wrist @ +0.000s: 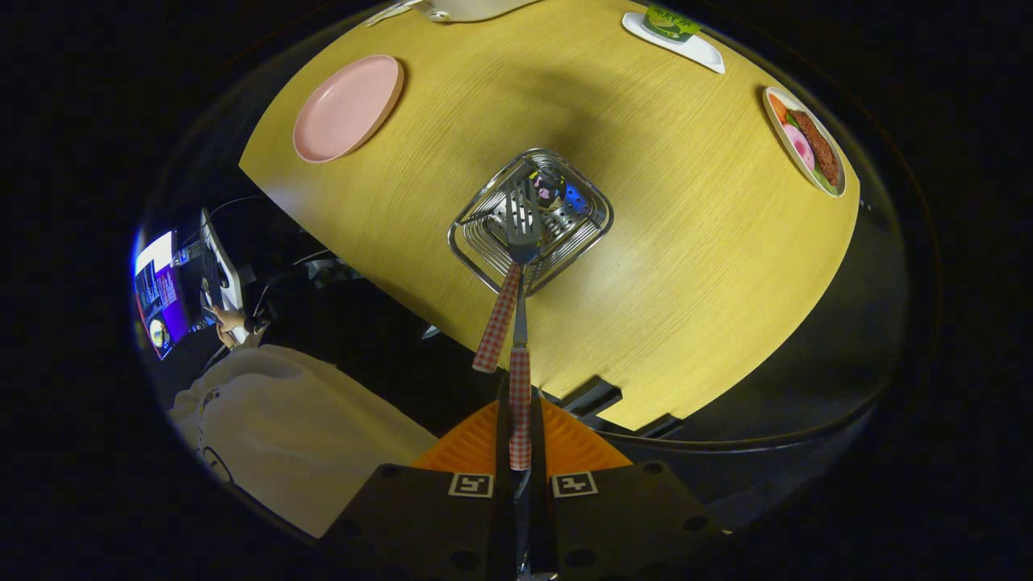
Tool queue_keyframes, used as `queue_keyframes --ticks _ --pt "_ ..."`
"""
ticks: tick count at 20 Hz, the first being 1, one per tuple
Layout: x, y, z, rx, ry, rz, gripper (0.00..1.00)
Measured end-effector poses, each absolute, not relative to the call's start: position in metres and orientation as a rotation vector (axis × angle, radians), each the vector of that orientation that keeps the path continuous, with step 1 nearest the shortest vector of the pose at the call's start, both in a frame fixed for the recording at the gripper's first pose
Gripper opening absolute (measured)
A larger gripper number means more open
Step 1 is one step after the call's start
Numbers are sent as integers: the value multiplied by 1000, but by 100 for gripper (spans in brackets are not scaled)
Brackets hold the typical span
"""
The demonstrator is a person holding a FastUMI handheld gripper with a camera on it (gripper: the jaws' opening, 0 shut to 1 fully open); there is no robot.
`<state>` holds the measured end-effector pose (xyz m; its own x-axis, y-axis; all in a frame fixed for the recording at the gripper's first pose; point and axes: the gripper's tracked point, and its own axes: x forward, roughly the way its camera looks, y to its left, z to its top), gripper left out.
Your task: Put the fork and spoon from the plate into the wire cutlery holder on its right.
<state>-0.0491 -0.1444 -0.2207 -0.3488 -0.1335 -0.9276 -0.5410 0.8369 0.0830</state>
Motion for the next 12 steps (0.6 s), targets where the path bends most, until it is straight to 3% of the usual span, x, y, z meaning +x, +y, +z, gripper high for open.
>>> queue_keyframes --ticks 12 --pt "-28 -132 -239 -462 2033 391 13"
